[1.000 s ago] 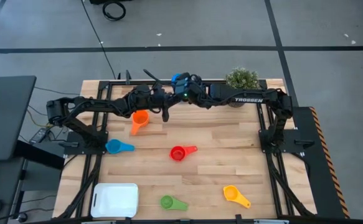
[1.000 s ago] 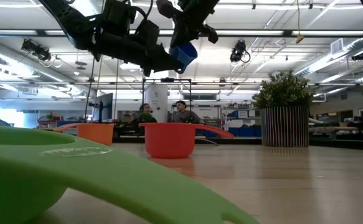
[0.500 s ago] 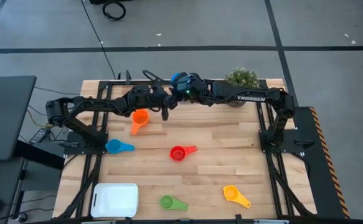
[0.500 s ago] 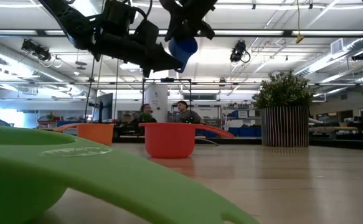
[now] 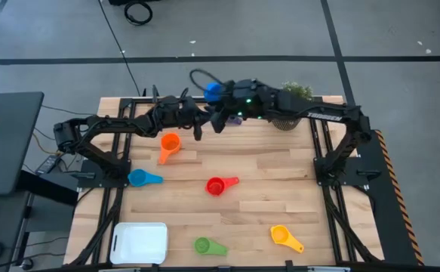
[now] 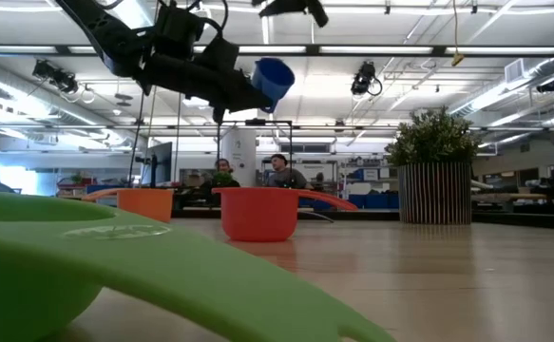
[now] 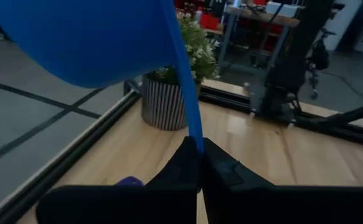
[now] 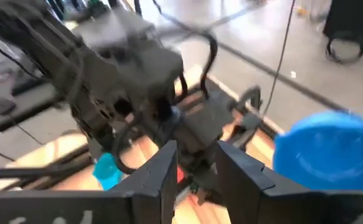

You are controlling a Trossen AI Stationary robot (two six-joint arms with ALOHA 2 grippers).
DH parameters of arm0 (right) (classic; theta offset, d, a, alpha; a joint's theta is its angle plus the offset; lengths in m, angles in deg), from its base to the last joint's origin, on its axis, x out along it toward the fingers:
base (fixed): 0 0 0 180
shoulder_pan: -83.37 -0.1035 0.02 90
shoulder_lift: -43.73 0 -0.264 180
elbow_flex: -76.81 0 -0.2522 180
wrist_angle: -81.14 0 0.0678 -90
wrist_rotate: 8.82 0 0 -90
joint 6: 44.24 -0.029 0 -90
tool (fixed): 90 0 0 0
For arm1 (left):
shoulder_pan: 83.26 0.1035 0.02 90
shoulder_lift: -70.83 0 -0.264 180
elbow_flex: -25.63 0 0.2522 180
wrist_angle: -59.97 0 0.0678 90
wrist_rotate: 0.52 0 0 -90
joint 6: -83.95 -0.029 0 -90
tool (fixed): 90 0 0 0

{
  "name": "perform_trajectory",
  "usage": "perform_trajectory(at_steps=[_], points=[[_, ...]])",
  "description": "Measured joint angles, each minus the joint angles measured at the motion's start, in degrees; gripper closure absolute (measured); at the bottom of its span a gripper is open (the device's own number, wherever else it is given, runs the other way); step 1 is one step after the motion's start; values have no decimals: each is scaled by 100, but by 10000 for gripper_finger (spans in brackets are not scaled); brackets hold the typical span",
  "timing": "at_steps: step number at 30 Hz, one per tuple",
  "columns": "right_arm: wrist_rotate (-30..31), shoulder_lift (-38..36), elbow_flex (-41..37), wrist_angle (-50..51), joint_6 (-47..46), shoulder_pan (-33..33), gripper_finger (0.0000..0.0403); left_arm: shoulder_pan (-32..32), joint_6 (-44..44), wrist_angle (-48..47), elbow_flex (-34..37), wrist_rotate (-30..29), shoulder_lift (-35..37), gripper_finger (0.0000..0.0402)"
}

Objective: Nest measuring cups in basket
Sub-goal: Stack the dark blue measuring cup into the orange measuring cup

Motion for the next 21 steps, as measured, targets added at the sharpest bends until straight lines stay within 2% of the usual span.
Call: perform_trajectory(at_steps=[7, 15, 21], points=[[-175, -676, 0, 17, 659, -22, 288, 213, 351, -591, 2, 755, 590, 396], [-110, -1413, 0, 294, 1416, -37, 288, 445, 615, -2496, 2, 1381, 2042, 396], [-98, -1542, -2, 743, 1748, -32, 288, 462, 1189, -4055, 2, 1559, 2992, 396]])
